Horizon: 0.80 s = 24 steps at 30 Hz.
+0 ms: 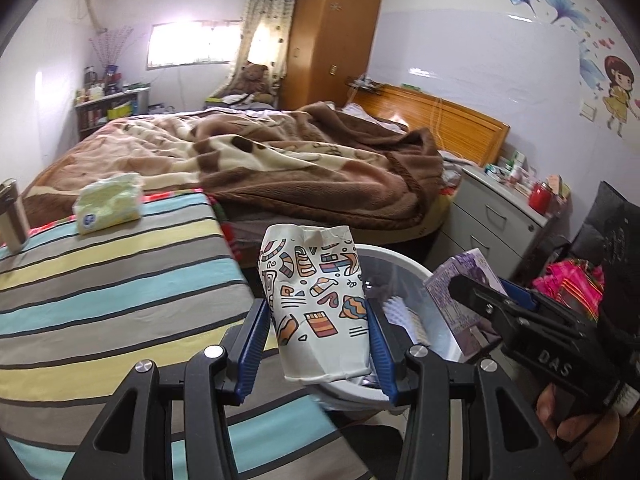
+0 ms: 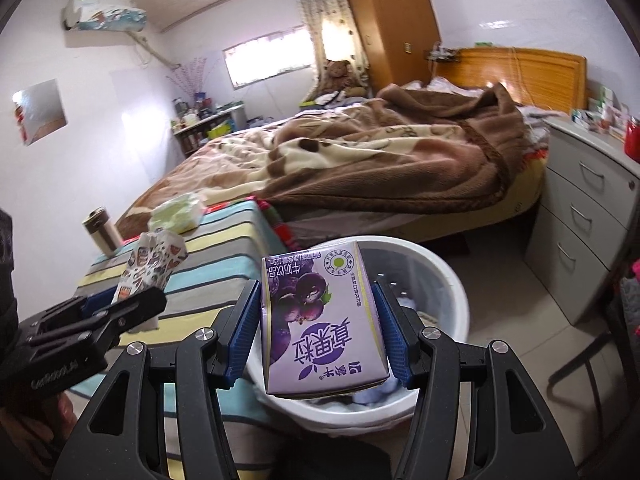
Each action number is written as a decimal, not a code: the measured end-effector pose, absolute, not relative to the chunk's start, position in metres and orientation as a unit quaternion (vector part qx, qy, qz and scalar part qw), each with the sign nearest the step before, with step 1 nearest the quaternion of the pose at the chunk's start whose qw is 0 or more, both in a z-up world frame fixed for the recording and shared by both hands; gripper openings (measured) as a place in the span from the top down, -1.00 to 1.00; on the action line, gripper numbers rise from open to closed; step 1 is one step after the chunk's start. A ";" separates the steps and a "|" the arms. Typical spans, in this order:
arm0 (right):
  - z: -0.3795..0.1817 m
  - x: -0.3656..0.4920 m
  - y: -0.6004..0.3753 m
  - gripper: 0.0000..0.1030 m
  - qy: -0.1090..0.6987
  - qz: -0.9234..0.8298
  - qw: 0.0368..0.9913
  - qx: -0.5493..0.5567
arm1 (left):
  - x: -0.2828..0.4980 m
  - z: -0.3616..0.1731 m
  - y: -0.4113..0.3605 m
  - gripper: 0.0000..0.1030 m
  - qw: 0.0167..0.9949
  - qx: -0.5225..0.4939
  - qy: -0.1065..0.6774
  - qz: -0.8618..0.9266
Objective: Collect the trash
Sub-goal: 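Carry the paper cup and juice box over the white bin, then open both tools to drop the paper cup and juice box into the bin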
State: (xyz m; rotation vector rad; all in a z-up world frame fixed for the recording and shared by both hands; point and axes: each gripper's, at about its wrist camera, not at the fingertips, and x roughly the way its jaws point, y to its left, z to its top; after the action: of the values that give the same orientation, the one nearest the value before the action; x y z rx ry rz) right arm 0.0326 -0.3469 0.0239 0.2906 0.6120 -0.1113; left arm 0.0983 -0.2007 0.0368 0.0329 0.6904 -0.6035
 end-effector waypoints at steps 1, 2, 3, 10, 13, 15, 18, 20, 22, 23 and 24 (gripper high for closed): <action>0.021 0.034 -0.352 -0.12 0.304 -0.059 0.940 0.145 | 0.100 0.035 -0.207 0.06 0.894 0.018 0.336 -0.296; 0.019 0.035 -0.354 -0.12 0.307 -0.063 0.938 0.146 | 0.101 0.032 -0.212 0.06 0.892 0.020 0.338 -0.299; 0.017 0.037 -0.358 -0.12 0.310 -0.067 0.937 0.147 | 0.103 0.030 -0.217 0.06 0.890 0.023 0.341 -0.301; 0.001 0.050 -0.378 -0.12 0.338 -0.075 0.925 0.156 | 0.111 0.007 -0.247 0.05 0.873 0.036 0.365 -0.323; -0.006 0.054 -0.383 -0.12 0.350 -0.074 0.919 0.162 | 0.114 -0.002 -0.257 0.05 0.868 0.044 0.373 -0.324; -0.010 0.055 -0.385 -0.12 0.357 -0.077 0.916 0.164 | 0.117 -0.008 -0.261 0.05 0.866 0.045 0.378 -0.325; -0.013 0.059 -0.389 -0.12 0.361 -0.076 0.914 0.170 | 0.120 -0.014 -0.267 0.04 0.863 0.050 0.384 -0.325; -0.014 0.061 -0.391 -0.12 0.361 -0.074 0.913 0.173 | 0.122 -0.016 -0.271 0.03 0.862 0.052 0.386 -0.325; -0.015 0.064 -0.393 -0.13 0.364 -0.076 0.912 0.174 | 0.125 -0.018 -0.274 0.03 0.858 0.048 0.390 -0.331; -0.017 0.065 -0.394 -0.13 0.368 -0.075 0.910 0.174 | 0.126 -0.019 -0.275 0.03 0.856 0.047 0.392 -0.333; -0.018 0.066 -0.394 -0.13 0.370 -0.076 0.909 0.175 | 0.127 -0.019 -0.276 0.03 0.855 0.047 0.392 -0.336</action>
State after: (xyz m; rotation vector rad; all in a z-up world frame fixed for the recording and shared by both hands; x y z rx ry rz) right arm 0.0657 -0.3936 -0.0177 0.3619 0.7636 -0.1558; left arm 0.1266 -0.2756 -0.0192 0.0998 0.8253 -0.7064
